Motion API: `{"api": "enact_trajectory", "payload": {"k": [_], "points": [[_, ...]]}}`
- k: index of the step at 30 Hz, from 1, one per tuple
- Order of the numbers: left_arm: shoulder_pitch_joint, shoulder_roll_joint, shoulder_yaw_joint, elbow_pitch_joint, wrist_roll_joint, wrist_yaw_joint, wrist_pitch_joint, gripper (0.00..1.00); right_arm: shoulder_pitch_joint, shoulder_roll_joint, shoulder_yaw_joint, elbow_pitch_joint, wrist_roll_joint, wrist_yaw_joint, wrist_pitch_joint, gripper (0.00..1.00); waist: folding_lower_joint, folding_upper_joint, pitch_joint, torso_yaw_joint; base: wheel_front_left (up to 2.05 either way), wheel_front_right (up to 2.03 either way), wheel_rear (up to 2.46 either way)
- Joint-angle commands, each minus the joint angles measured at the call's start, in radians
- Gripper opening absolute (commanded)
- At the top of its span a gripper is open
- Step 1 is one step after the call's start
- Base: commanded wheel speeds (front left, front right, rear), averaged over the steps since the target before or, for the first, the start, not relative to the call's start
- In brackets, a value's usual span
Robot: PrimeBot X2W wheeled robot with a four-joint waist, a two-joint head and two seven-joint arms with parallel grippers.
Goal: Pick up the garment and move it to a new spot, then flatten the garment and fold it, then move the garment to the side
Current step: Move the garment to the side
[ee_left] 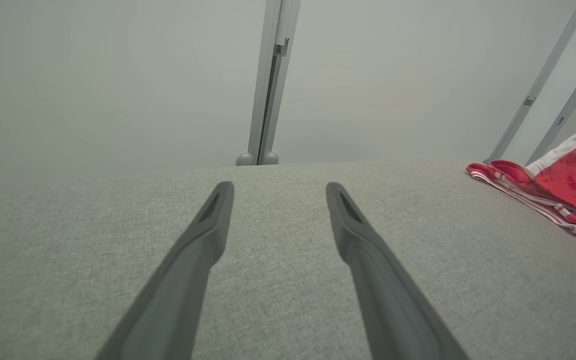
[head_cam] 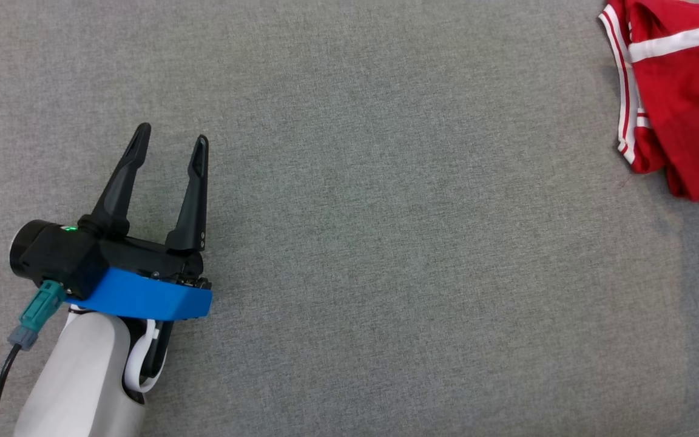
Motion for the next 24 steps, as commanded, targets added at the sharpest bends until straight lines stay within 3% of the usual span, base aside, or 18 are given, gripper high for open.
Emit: {"api": "enact_trajectory", "payload": {"k": [1, 2, 3, 4, 5, 13, 19, 24], "points": [[-0.015, 0.010, 0.002, -0.005, -0.006, -0.002, -0.004, 1.00, 0.015, 0.017, -0.035, 0.039, -0.052, -0.002, -0.026, 0.00, -0.0001, 0.0000, 0.007, 0.002, 0.00, 0.00, 0.00], [-0.016, 0.013, 0.002, -0.006, -0.006, -0.002, -0.004, 1.00, 0.020, 0.026, -0.058, 0.062, -0.078, -0.002, -0.035, 0.00, -0.0001, 0.0000, 0.011, 0.002, 0.00, 0.00, 0.00], [-0.018, 0.015, 0.001, -0.008, -0.006, -0.002, -0.004, 1.00, 0.024, 0.037, -0.085, 0.082, -0.108, -0.002, -0.045, 0.37, -0.0001, 0.0000, 0.014, 0.003, 0.00, 0.00, 0.00], [-0.021, 0.017, -0.001, -0.008, -0.005, -0.002, -0.004, 1.00, 0.029, 0.051, -0.114, 0.100, -0.139, -0.002, -0.061, 0.49, -0.0001, 0.0000, 0.017, 0.005, 0.00, 0.00, 0.00], [-0.024, 0.019, -0.003, -0.008, -0.005, -0.002, -0.004, 1.00, 0.036, 0.070, -0.138, 0.109, -0.161, -0.001, -0.080, 1.00, -0.0001, 0.0000, 0.020, 0.006, 0.00, 0.00, 0.00], [-0.027, 0.024, 0.002, -0.003, -0.004, 0.003, -0.004, 1.00, 0.068, 0.191, -0.348, 0.143, -0.364, -0.001, -0.173, 1.00, -0.0001, 0.0000, 0.017, 0.006, 0.00, 0.00, 0.00], [-0.002, 0.001, 0.017, 0.015, -0.009, 0.006, -0.004, 1.00, 0.161, 0.362, -0.581, 0.101, -0.424, -0.001, -0.279, 1.00, -0.0001, 0.0000, -0.054, 0.009, 0.00, 0.00, 0.00], [0.048, -0.028, 0.042, 0.045, -0.015, 0.006, -0.004, 1.00, 0.283, 0.514, -0.681, -0.007, -0.428, -0.001, -0.372, 1.00, -0.0001, 0.0000, -0.155, 0.015, 0.00, 0.00, 0.00]]}}
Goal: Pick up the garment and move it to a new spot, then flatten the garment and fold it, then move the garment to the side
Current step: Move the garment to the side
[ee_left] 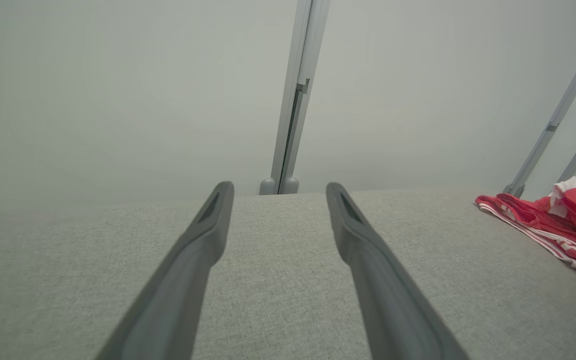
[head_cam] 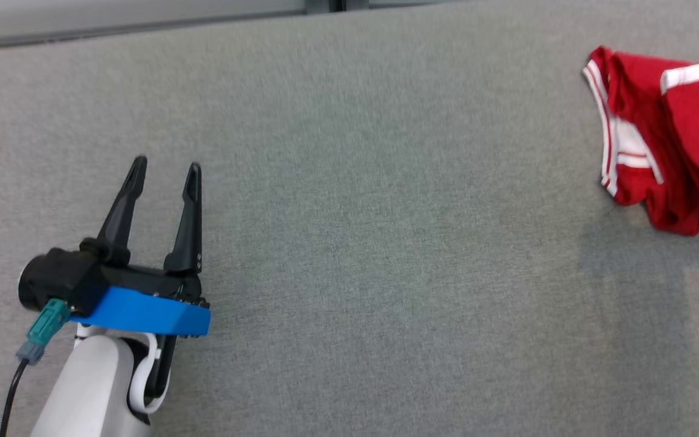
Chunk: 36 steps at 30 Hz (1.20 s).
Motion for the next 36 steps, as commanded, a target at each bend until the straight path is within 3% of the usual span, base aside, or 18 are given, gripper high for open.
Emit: {"api": "enact_trajectory", "payload": {"k": [1, 8, 20, 26, 36], "points": [[0.021, -0.003, 0.013, 0.010, -0.005, 0.001, -0.004, 1.00, 0.053, 0.030, -0.012, -0.025, 0.017, -0.001, -0.014, 1.00, 0.0001, 0.0000, -0.044, -0.019, 0.00, 0.00, 0.00], [0.119, -0.042, 0.076, 0.037, 0.003, 0.004, -0.004, 1.00, 0.305, 0.205, -0.064, -0.236, 0.156, -0.001, -0.083, 1.00, 0.0001, 0.0000, -0.187, 0.006, 0.00, 0.00, 0.00], [0.267, -0.084, 0.146, 0.065, 0.033, -0.002, -0.004, 1.00, 0.624, 0.332, -0.063, -0.464, 0.227, -0.001, -0.057, 1.00, 0.0001, 0.0000, -0.339, 0.095, 0.00, 0.00, 0.00], [0.309, -0.090, 0.172, 0.081, 0.046, -0.005, -0.004, 1.00, 0.701, 0.355, -0.065, -0.503, 0.239, -0.001, -0.026, 1.00, 0.0001, 0.0000, -0.373, 0.121, 0.00, 0.00, 0.00], [0.320, -0.099, 0.178, 0.150, 0.053, -0.009, -0.004, 1.00, 0.734, 0.380, -0.067, -0.409, 0.226, -0.001, -0.021, 1.00, 0.0001, 0.0000, -0.394, 0.127, 0.00, 0.00, 0.00]]}}
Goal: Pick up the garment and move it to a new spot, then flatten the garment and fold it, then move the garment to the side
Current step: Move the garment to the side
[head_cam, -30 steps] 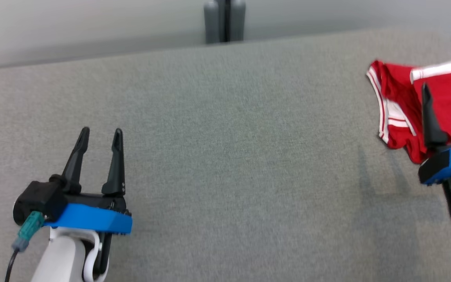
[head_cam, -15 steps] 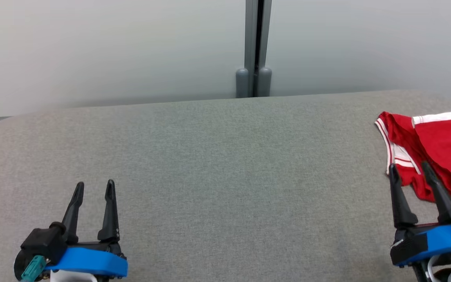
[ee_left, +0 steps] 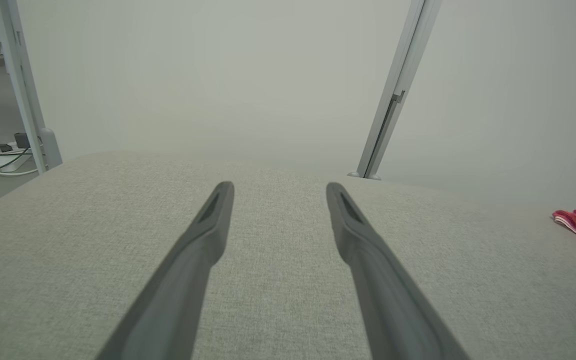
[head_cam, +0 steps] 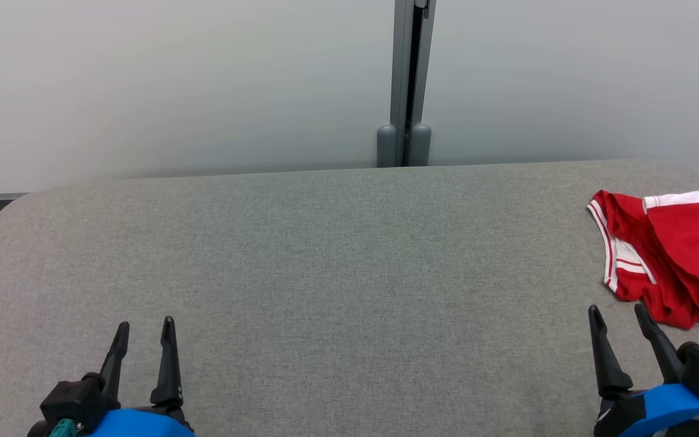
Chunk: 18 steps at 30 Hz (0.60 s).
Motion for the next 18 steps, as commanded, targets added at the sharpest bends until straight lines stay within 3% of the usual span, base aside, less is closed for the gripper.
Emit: {"api": "enact_trajectory", "payload": {"k": [1, 18], "points": [[-0.008, -0.002, -0.008, 0.014, 0.007, -0.008, -0.004, 1.00, 0.018, 0.007, 0.000, 0.014, -0.008, 0.000, -0.014, 1.00, 0.0001, -0.0001, -0.002, 0.001, 0.00, 0.00, 0.00], [-0.035, 0.017, -0.043, 0.052, -0.016, -0.009, -0.004, 1.00, -0.020, 0.013, 0.024, 0.111, -0.007, 0.000, -0.085, 1.00, 0.0001, -0.0001, -0.008, 0.000, 0.00, 0.00, 0.00]]}}
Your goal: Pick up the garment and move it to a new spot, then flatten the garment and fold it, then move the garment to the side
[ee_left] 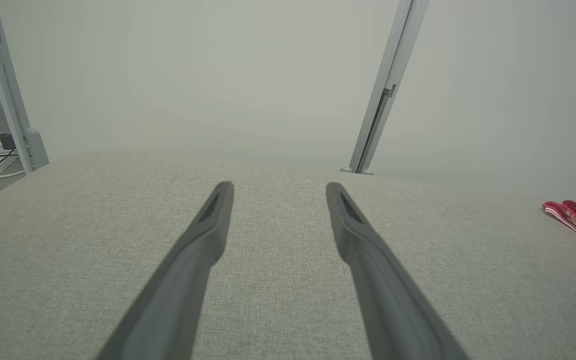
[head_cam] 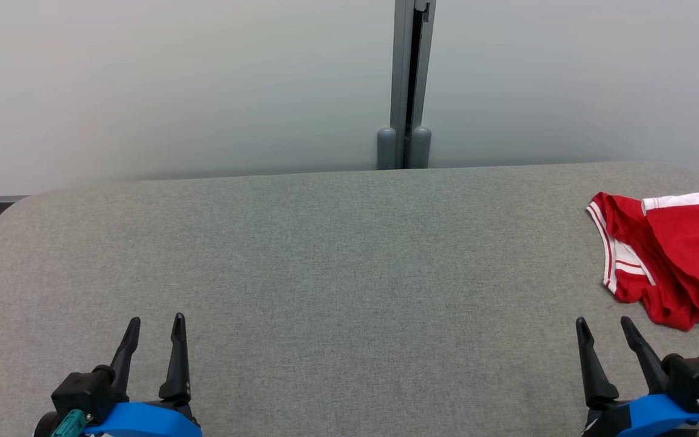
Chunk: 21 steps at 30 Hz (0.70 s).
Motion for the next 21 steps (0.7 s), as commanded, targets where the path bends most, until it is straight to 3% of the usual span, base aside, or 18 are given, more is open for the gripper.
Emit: {"api": "enact_trajectory", "payload": {"k": [1, 19, 20, 21], "points": [[-0.002, 0.007, -0.002, 0.001, -0.007, -0.007, -0.004, 1.00, -0.014, 0.002, 0.003, 0.004, 0.000, 0.000, -0.005, 1.00, 0.0000, 0.0000, 0.000, 0.000, 0.00, 0.00, 0.00], [0.000, 0.020, -0.032, 0.002, -0.028, -0.005, -0.004, 1.00, -0.020, -0.014, 0.018, 0.025, 0.024, 0.000, -0.023, 1.00, 0.0000, 0.0000, 0.005, 0.002, 0.00, 0.00, 0.00], [-0.002, 0.021, -0.033, 0.002, -0.031, -0.005, -0.004, 0.00, -0.020, -0.013, 0.019, 0.030, 0.028, 0.000, -0.019, 0.00, 0.0000, 0.0000, 0.006, 0.002, 0.00, 0.00, 0.00], [0.004, 0.017, -0.029, 0.003, -0.027, -0.003, 0.001, 0.00, -0.004, -0.006, 0.019, 0.030, 0.021, 0.000, -0.017, 0.00, 0.0002, 0.0000, 0.006, 0.002, 0.00, 0.00, 0.00]]}}
